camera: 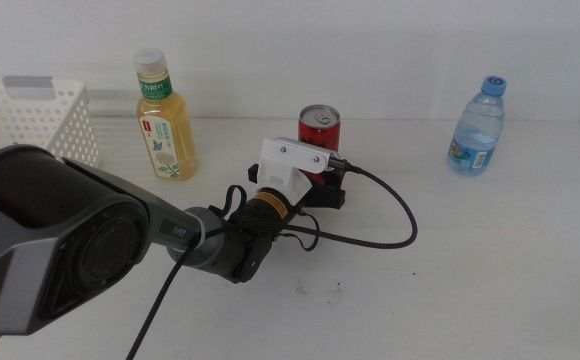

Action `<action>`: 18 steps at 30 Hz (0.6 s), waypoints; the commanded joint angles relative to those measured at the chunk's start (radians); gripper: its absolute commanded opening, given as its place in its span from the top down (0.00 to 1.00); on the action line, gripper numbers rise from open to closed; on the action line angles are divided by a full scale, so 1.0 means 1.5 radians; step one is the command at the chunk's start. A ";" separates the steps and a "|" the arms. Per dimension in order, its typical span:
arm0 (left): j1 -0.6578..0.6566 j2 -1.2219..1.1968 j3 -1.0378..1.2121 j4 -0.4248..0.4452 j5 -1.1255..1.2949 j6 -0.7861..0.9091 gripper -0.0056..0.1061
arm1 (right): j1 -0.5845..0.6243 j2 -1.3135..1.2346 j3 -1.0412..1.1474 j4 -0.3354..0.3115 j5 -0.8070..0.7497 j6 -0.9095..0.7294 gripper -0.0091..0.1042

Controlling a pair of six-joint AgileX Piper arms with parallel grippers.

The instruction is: Use arms to grab the bottles and put them into the dustbin to the left of the table.

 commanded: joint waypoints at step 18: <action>0.002 -0.005 -0.015 -0.007 0.017 0.036 0.68 | -0.005 -0.002 0.003 -0.004 -0.007 -0.006 0.24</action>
